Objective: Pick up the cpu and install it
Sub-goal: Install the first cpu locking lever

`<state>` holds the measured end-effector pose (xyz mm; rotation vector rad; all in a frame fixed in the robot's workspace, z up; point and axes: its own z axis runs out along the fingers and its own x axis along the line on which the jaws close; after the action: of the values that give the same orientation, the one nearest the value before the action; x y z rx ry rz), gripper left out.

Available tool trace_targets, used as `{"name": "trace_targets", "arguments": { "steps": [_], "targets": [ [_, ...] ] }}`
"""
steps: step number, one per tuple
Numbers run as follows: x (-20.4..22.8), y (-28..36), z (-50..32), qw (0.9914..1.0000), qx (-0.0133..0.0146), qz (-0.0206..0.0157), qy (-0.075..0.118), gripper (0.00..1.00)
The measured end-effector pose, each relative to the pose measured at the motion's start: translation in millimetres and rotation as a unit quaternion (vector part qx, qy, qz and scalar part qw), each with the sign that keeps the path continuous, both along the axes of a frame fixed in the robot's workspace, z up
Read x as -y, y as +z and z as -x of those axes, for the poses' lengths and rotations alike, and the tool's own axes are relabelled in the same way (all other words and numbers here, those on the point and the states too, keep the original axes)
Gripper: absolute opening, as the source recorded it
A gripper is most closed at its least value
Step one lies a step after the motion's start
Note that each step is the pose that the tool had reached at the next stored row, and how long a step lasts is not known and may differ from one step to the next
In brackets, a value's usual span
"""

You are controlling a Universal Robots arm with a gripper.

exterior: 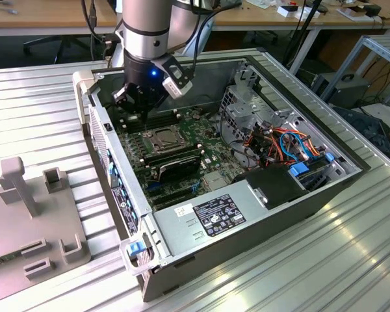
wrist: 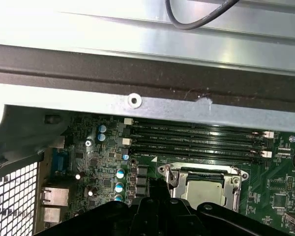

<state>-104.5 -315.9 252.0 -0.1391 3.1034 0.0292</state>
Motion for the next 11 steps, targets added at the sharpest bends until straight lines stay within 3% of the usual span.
{"name": "trace_targets", "arguments": {
  "steps": [5, 11],
  "targets": [
    [-1.6, -0.1, 1.3, 1.0, 0.0027, -0.0003, -0.001, 0.11],
    [-2.7, 0.2, 1.6, 0.99999, 0.0029, -0.0003, -0.002, 0.11]
  ]
}}
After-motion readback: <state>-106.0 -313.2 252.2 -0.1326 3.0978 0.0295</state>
